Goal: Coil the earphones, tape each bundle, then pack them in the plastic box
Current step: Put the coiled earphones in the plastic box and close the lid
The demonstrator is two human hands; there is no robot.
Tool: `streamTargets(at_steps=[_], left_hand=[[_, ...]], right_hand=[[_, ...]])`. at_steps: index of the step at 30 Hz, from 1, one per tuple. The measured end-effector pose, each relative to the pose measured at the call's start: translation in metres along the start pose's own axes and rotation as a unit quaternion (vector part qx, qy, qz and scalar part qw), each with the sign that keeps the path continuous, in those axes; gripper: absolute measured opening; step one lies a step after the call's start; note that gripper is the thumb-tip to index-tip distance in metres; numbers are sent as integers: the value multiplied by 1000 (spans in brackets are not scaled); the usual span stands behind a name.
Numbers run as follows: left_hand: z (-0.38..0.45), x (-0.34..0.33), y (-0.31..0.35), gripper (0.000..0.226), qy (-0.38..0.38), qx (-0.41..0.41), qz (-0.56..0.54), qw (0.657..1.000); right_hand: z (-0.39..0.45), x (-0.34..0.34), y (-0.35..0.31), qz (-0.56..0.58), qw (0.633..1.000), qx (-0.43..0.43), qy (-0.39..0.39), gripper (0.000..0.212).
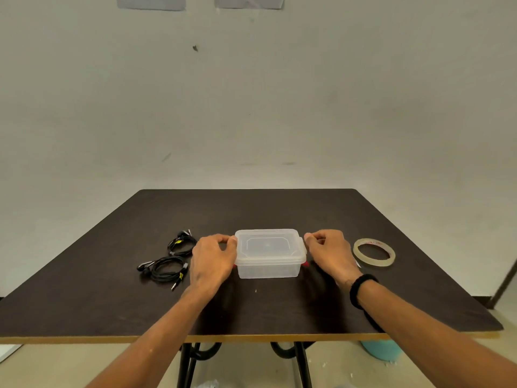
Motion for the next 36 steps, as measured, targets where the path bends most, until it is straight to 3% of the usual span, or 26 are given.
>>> streamTargets(at_steps=[5, 19, 23, 30, 36], left_hand=[[3, -4, -3, 27, -43, 62, -41, 996], [13, 27, 46, 36, -20, 18, -119, 993], [37, 42, 73, 26, 3, -5, -149, 989], [77, 42, 81, 30, 14, -6, -166, 986], [99, 28, 54, 34, 1, 35, -195, 980]], right_hand=[[-3, -2, -6, -6, 1000, 3, -23, 34], [11, 30, -35, 81, 996, -41, 24, 43], [27, 38, -63, 105, 994, -10, 27, 40], [55, 27, -111, 224, 974, 14, -23, 25], [82, -2, -114, 251, 966, -15, -54, 46]])
Point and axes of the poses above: each hand's wrist, its own z-axis towards the middle knuckle, its own x-axis out of the back of the hand, y = z × x, the point moved 8 cm from there along z, towards the middle knuckle, and after that the axes turned 5 degrees about -x, right-handed, at the moved point
